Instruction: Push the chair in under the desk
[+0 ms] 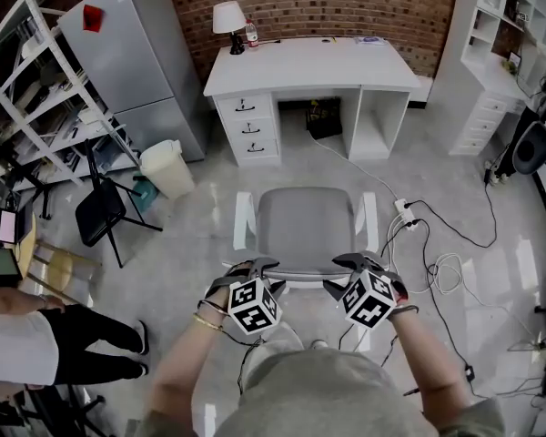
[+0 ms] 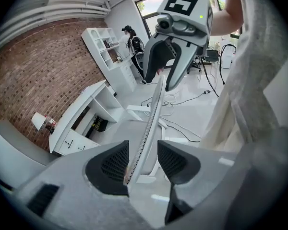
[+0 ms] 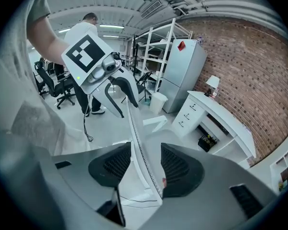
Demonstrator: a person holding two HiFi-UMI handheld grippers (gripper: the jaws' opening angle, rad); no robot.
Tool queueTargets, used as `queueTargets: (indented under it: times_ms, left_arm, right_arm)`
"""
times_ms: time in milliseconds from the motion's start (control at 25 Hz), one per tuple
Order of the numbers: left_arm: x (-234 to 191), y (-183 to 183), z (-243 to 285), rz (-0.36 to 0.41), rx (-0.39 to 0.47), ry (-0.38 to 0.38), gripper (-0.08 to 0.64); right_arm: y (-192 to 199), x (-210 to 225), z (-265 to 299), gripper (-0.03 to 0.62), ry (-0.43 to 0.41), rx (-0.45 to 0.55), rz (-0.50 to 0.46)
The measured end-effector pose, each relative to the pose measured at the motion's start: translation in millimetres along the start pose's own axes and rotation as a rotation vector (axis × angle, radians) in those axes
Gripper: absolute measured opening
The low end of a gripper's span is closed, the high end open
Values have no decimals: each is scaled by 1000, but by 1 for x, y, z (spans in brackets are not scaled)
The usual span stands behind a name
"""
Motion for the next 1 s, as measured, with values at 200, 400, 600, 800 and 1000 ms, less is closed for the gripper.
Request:
queueTargets:
  times_ms: [200,400,600,800,1000]
  left_arm:
    - [-2,8,9,40,-35,53,183]
    - [-6,14,16,59,-49,83,183]
    - [-8,17,24,82,-60,107,183]
    - [-11,17,34,71,-62,130,181]
    - [-10,17,41,89,-79,156,181]
  right_arm:
    - [3,0,12,175,-39,-58,-35]
    - [8,1,21,173,-55,-100,-40]
    - [15,2,30,173,-59,-141,-51]
    - [23,6,38,173,-67,-161,-32]
    - [26,6,43,175,-101,-168,-26]
Point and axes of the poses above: the fingertips, and each gripper's own axes: z forward along the fingers, x to its right, y out of its underside, the point moved 4 cm from there along -z, backward along the fingers, and after that the axes turned 1 degree about -z, right-handed, at the moved point
